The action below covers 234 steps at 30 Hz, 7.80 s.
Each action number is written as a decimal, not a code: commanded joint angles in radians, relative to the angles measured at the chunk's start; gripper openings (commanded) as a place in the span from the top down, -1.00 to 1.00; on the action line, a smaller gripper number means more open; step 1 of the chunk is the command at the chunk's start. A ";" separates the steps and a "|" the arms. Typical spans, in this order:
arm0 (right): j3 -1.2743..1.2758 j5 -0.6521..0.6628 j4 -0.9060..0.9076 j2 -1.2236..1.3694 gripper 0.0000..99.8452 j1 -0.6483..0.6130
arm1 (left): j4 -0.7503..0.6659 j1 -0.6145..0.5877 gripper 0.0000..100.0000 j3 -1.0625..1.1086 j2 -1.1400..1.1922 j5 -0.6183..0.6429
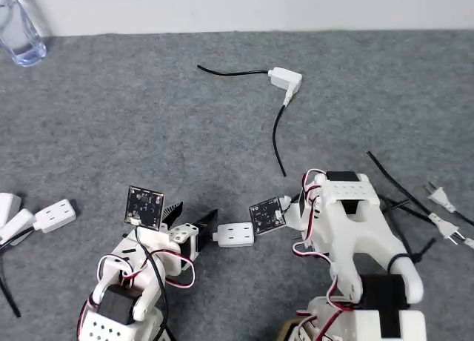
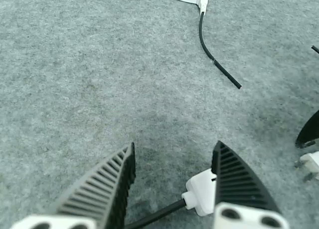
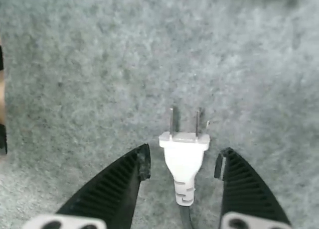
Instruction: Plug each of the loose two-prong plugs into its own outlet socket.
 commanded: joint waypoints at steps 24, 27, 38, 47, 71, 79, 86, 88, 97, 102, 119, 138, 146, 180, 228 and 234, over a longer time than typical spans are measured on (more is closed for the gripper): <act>-0.041 -0.160 -0.010 0.015 0.98 -0.047 | 0.006 0.002 0.52 -0.008 -0.012 -0.005; -0.097 -0.428 -0.030 -0.027 0.98 -0.097 | 0.006 0.002 0.52 -0.008 -0.012 -0.005; -0.118 -0.890 0.189 -0.288 0.98 -0.366 | 0.005 0.002 0.52 -0.008 -0.014 0.002; -0.221 -1.020 0.329 -0.423 0.98 -0.507 | -0.028 0.025 0.52 -0.010 -0.015 0.031; -0.354 -1.122 0.305 -0.404 0.98 -0.648 | -0.112 0.195 0.52 -0.010 -0.015 0.072; -0.422 -1.134 0.363 -0.357 0.98 -0.661 | -0.107 0.193 0.52 -0.008 -0.015 0.072; -0.485 -1.137 0.438 -0.357 0.98 -0.656 | -0.107 0.193 0.52 -0.008 -0.015 0.072; -0.503 -1.148 0.452 -0.357 0.98 -0.656 | -0.107 0.193 0.52 -0.008 -0.015 0.072; -0.512 -1.163 0.443 -0.357 0.98 -0.661 | -0.106 0.193 0.52 -0.008 -0.015 0.072; -0.514 -1.189 0.412 -0.357 0.98 -0.661 | -0.106 0.198 0.52 -0.008 -0.015 0.072; -0.505 -1.183 0.383 -0.344 0.98 -0.653 | -0.092 0.132 0.52 -0.012 -0.015 0.069; -0.480 -1.025 0.381 -0.173 0.98 -0.593 | 0.138 -0.414 0.52 -0.008 -0.015 -0.080; -0.577 -0.927 0.366 0.051 0.98 -0.519 | 0.141 -0.410 0.52 -0.008 -0.015 -0.080; -0.509 -0.870 0.318 0.088 0.98 -0.533 | 0.143 -0.408 0.52 -0.008 -0.015 -0.080; -0.512 -0.919 0.199 0.384 0.93 -0.552 | 0.132 -0.417 0.52 -0.015 -0.015 -0.081; -0.534 -1.020 0.263 0.335 0.40 -0.552 | 0.071 -0.568 0.52 -0.028 -0.015 -0.078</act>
